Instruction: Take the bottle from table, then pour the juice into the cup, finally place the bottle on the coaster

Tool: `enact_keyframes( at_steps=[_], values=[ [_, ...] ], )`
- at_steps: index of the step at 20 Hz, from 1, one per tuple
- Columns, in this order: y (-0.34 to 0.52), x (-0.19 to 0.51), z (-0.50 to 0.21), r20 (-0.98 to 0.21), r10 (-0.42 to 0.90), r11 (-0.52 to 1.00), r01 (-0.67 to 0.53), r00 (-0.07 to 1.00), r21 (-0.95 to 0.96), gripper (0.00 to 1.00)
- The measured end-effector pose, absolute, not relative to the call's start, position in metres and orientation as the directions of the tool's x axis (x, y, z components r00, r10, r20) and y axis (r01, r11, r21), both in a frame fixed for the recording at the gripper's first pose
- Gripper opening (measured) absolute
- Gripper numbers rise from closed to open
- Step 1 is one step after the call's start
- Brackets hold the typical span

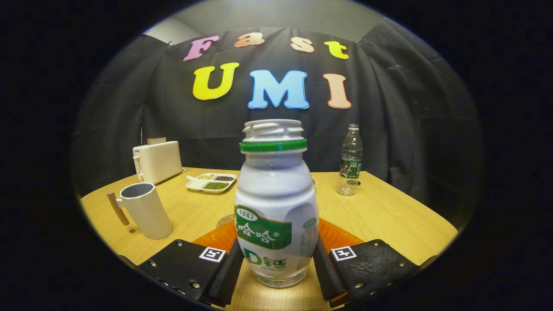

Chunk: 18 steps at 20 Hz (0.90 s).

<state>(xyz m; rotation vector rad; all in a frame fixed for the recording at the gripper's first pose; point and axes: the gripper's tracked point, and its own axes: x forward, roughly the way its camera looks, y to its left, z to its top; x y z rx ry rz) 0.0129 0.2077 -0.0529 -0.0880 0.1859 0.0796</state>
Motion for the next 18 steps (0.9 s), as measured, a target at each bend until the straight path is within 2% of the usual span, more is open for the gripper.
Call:
enact_keyframes(
  at_steps=[9, 18],
  values=[
    [0.232, 0.018, -0.025, -0.178, 0.104, 0.948, -0.151, 0.979, -0.281, 0.74],
    [0.269, 0.027, -0.017, -0.19, 0.15, 0.835, -0.227, 0.97, -0.501, 0.74]
  ],
)
